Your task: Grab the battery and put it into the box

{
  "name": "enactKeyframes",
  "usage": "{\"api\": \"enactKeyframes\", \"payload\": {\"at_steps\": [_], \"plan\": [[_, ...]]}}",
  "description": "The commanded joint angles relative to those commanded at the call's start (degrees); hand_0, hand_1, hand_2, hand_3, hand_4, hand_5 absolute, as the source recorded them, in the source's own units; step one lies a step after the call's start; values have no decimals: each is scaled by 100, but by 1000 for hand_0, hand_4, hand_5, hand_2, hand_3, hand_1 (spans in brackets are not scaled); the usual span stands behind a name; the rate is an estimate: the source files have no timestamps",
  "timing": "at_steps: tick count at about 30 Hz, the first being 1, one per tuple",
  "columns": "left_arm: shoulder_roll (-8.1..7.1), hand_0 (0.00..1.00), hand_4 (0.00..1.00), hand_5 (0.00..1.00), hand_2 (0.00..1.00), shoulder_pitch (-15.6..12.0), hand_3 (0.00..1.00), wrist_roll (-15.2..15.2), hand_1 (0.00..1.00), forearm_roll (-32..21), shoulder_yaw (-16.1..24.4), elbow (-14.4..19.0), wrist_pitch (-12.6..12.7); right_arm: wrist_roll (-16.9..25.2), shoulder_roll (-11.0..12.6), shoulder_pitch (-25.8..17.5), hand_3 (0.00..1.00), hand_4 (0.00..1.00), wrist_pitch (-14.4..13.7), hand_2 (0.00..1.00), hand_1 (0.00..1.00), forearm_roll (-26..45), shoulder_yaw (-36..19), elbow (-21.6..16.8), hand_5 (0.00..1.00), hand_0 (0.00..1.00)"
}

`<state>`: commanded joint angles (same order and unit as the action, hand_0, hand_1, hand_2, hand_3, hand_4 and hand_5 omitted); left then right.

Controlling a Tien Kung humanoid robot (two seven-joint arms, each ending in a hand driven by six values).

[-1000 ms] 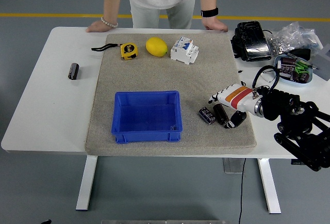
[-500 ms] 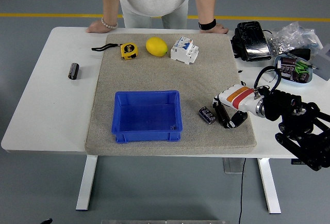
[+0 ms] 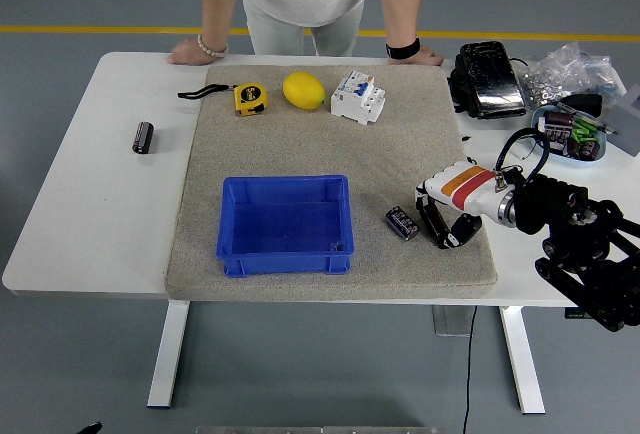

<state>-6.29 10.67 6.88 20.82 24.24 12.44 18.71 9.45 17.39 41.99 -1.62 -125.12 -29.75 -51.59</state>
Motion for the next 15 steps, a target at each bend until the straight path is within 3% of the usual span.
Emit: {"api": "enactKeyframes", "payload": {"at_steps": [5,15], "plan": [[1,681,680,514,734,-38,668,21,631,47,43,-3,-2,-53,18,-27,456,851,-22,484,460,-33,-217,-266,77,453],[-2,681,680,512,737,-104,669,74,634,200,145,-5,-12,-213,-102,23,451,825,-224,478,455,58,-352,-1231,55,475]]}}
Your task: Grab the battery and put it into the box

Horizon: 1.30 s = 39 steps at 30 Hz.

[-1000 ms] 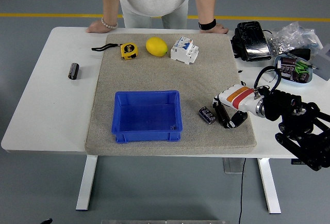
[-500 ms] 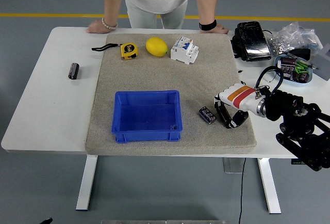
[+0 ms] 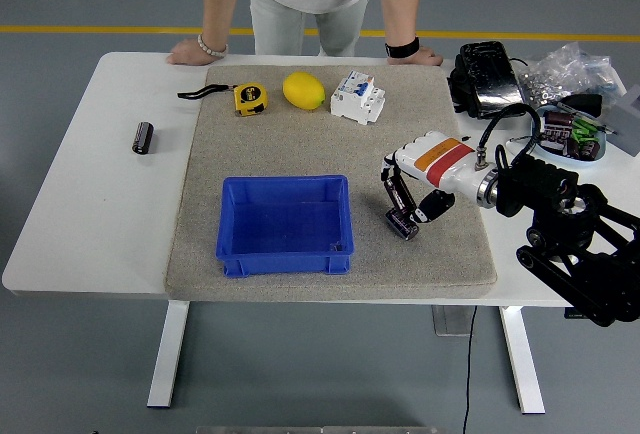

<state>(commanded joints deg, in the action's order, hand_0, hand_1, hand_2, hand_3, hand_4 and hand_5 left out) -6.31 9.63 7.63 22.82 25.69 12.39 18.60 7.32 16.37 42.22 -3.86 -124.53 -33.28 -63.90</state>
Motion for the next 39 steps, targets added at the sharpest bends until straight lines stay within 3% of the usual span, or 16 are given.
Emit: {"api": "enactKeyframes", "payload": {"at_steps": [10,11,16,17,22,23,30,34,35,39], "plan": [[-12,682,679,512,736,34,668,-14,632,-58,-57,9,0,10,-329,573,472,807,-350,487,477,669,1050,-504,49,495],[-14,680,679,513,735,36,666,-21,631,-78,-68,8,3,5,-397,643,762,917,-356,605,574,681,1140,-486,133,536],[-19,680,679,513,735,52,666,-29,631,-98,-82,8,12,-18,-644,837,762,917,-340,605,574,662,1339,-330,133,536],[-21,680,680,513,735,56,665,-30,628,-100,-86,8,13,-45,-699,867,965,953,-329,813,708,668,1353,-276,161,680],[-31,680,680,513,735,73,665,-46,628,-119,-93,5,23,-100,-802,959,965,953,-458,813,708,721,1355,-142,161,680],[-32,679,680,513,730,75,664,-47,624,-117,-89,4,24,-99,-803,970,998,961,-472,936,809,724,1347,-139,166,776],[-51,679,680,513,728,95,664,-46,623,-108,-94,-1,26,-117,-688,995,998,962,-258,922,802,599,1098,-173,161,781],[-67,679,680,513,728,87,664,-73,623,-162,-108,-12,34,-26,-434,972,998,962,-32,922,802,430,793,-297,161,781],[-71,679,680,512,728,84,662,-80,619,-173,-113,-15,35,-4,-363,974,946,962,23,800,721,392,728,-333,155,708],[-85,679,680,512,728,72,662,-82,619,-168,-104,-23,42,46,13,1016,946,962,142,800,721,238,642,-499,155,708]]}}
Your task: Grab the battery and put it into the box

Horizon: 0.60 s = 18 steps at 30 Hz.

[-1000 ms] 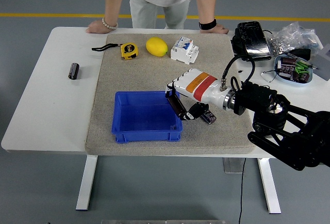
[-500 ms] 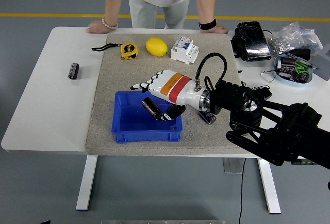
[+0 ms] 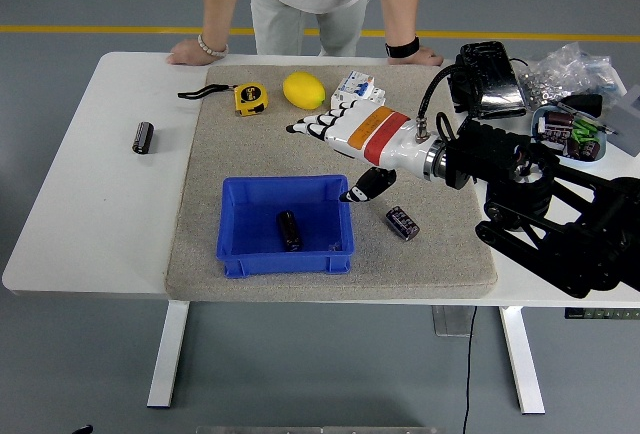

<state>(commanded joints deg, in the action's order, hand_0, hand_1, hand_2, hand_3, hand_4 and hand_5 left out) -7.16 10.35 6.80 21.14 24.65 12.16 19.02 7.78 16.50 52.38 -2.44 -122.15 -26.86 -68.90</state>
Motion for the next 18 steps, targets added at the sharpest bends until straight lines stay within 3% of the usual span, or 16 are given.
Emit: {"api": "enactKeyframes", "payload": {"at_steps": [1,2,7,8,13,18], "plan": [[-1,679,680,512,728,-1,662,1,619,5,4,-1,0,12,52,13,946,962,0,800,721,-19,28,-15,155,708],[-1,678,680,511,724,0,662,3,616,5,1,-2,2,39,150,36,859,964,12,758,691,-76,118,-39,161,665],[5,678,680,511,724,10,662,5,616,-3,-6,1,6,96,407,13,859,964,109,758,691,-309,467,-20,161,665],[7,676,682,513,725,9,662,3,616,-13,-13,2,9,97,428,-19,822,975,118,748,682,-351,523,14,171,667],[28,676,682,513,725,4,662,23,616,28,9,6,6,146,363,-151,822,975,49,748,682,-445,774,332,171,667],[49,680,681,513,727,-7,668,14,615,-15,-18,8,2,252,231,-248,813,973,-238,747,680,-520,912,794,166,673]]}}
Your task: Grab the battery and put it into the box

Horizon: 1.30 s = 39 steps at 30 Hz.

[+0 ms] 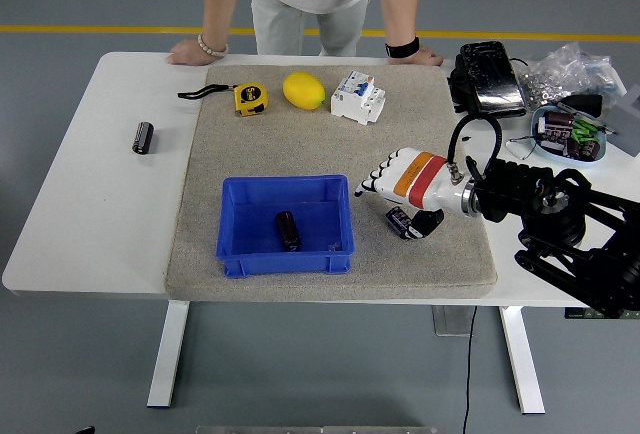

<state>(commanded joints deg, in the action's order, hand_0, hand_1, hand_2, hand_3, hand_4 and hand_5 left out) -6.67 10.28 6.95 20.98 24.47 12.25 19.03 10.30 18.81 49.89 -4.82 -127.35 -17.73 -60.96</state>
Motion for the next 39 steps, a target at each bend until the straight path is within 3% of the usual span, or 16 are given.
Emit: {"api": "enactKeyframes", "payload": {"at_steps": [12,31,32,37,38,39], "plan": [[12,680,681,513,734,-20,667,20,627,75,38,6,-11,126,-103,-66,802,975,-179,742,677,79,176,645,161,658],[16,681,678,510,740,17,671,13,630,56,13,14,-27,196,-183,-131,768,935,-535,715,645,194,236,1021,125,624],[16,680,678,512,742,21,670,16,634,62,16,15,-28,197,-187,-129,656,842,-547,641,571,207,235,1022,106,549],[14,680,678,512,742,37,670,22,634,76,17,19,-33,191,-207,-124,656,842,-562,641,571,257,238,1021,106,549],[15,680,677,512,741,39,669,24,634,80,19,19,-33,187,-211,-125,548,730,-560,537,498,268,236,1026,31,499],[15,680,677,512,741,39,669,24,634,82,20,19,-33,186,-212,-126,548,730,-558,537,498,275,234,1030,31,499]]}}
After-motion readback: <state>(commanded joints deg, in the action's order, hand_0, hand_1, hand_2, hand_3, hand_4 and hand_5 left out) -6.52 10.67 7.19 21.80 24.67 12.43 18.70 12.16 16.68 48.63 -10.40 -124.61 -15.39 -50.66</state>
